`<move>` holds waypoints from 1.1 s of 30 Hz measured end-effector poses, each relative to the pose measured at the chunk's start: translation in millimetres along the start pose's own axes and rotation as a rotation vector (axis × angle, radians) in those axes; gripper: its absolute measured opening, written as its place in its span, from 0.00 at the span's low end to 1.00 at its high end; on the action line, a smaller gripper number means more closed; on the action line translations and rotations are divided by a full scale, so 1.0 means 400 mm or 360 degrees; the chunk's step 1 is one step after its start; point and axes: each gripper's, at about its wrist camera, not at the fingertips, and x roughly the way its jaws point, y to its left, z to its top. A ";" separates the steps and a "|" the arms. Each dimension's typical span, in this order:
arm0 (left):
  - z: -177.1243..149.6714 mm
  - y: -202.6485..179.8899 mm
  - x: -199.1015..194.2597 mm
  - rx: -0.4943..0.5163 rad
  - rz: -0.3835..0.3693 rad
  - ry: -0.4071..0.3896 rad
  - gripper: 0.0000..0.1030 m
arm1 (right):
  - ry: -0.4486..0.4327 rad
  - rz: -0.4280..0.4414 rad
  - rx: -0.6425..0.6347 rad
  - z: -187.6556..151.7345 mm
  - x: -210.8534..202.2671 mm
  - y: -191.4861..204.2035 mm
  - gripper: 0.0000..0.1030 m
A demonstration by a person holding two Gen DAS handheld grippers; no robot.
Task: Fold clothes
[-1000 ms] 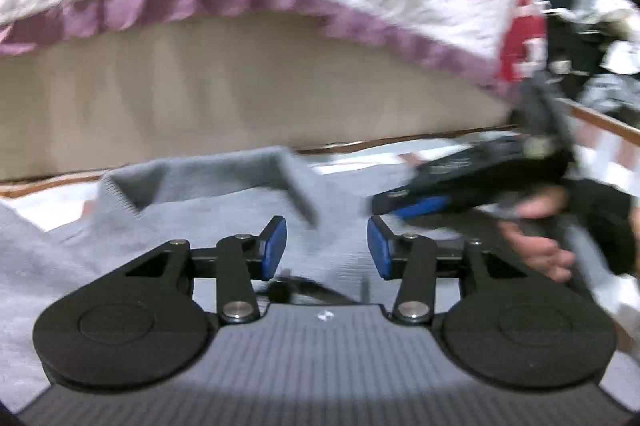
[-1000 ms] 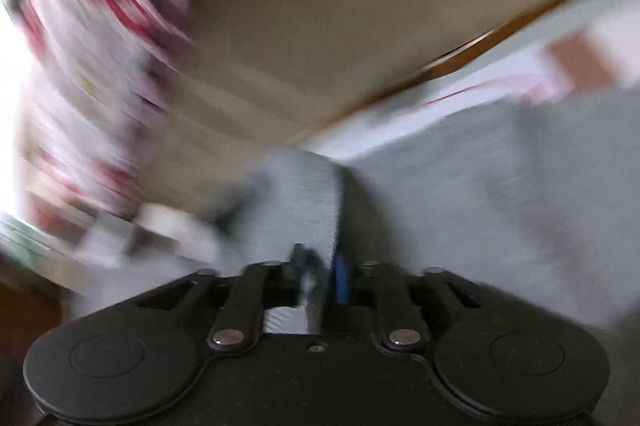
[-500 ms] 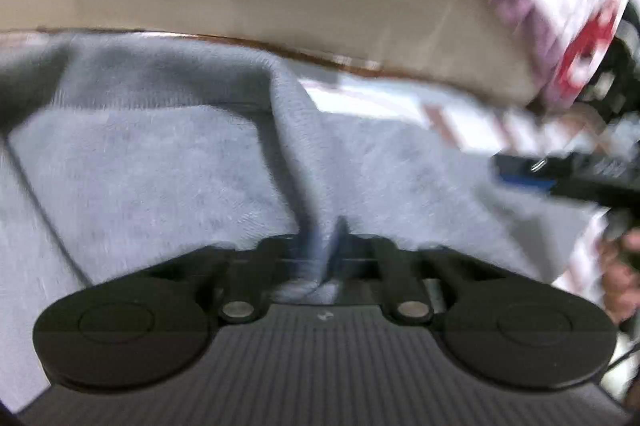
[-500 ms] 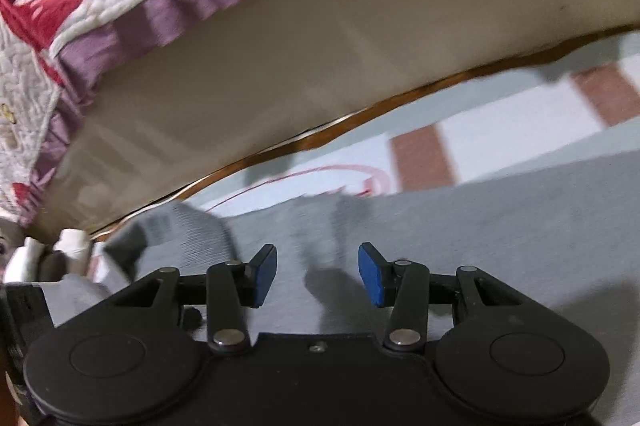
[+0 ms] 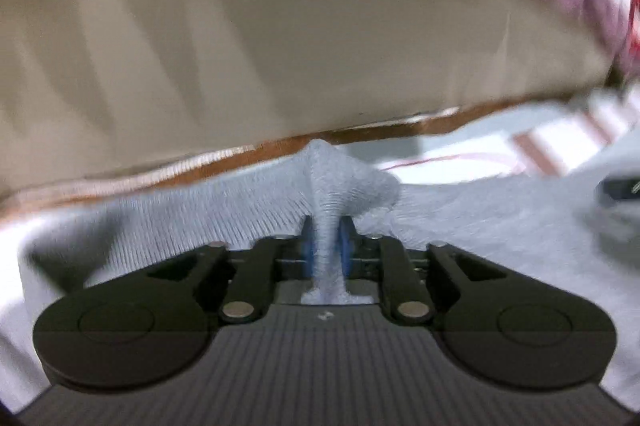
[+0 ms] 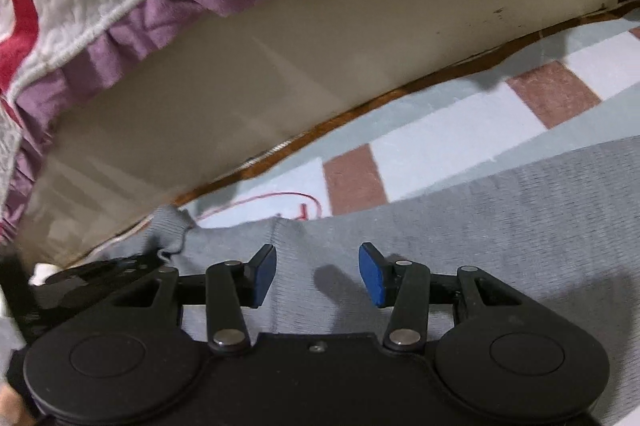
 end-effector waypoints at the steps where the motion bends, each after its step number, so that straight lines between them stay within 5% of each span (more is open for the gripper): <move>1: -0.007 0.016 -0.028 -0.0063 -0.0052 -0.0009 0.31 | -0.0004 -0.0021 -0.0002 0.002 -0.001 -0.002 0.50; 3: -0.017 0.038 -0.082 -0.0182 -0.0102 -0.0025 0.39 | -0.0009 -0.0040 0.0008 0.004 -0.002 -0.007 0.50; 8: -0.119 0.096 -0.270 -0.0390 0.0084 -0.0096 0.41 | 0.0041 0.0032 0.0032 -0.006 0.018 0.004 0.50; 11: -0.200 0.063 -0.309 -0.0339 0.0113 -0.0007 0.55 | 0.0082 0.0067 0.0027 -0.020 0.033 0.026 0.50; 13: -0.253 0.030 -0.318 -0.0274 0.0133 0.0091 0.55 | 0.0112 0.0082 0.0023 -0.031 0.041 0.041 0.50; 16: -0.301 0.025 -0.314 -0.0261 0.0253 0.0091 0.58 | 0.0145 0.0115 0.0018 -0.046 0.036 0.060 0.50; 18: -0.333 0.023 -0.312 -0.0254 0.0336 0.0089 0.72 | 0.0166 0.0148 0.0037 -0.060 -0.001 0.052 0.50; 20: -0.364 0.021 -0.309 -0.0246 0.0418 0.0087 0.64 | 0.0184 0.0165 0.0072 -0.079 -0.060 0.026 0.51; 22: -0.358 0.016 -0.318 -0.0155 0.0434 0.0095 0.07 | 0.0150 0.0145 0.0196 -0.094 -0.131 -0.031 0.56; 23: -0.354 0.014 -0.323 -0.0108 0.0440 0.0099 0.02 | 0.0140 0.0133 0.0278 -0.109 -0.153 -0.065 0.59; 28: -0.338 0.044 -0.347 -0.0211 0.0608 0.0052 0.03 | 0.0095 -0.0004 0.0600 -0.179 -0.236 -0.193 0.59; 31: -0.336 0.011 -0.374 -0.0119 0.0694 0.0012 0.14 | 0.0058 -0.0016 0.0627 -0.189 -0.253 -0.203 0.59; 33: -0.336 -0.050 -0.406 0.0036 0.0703 -0.0022 0.39 | 0.0042 -0.0011 0.0657 -0.187 -0.247 -0.211 0.59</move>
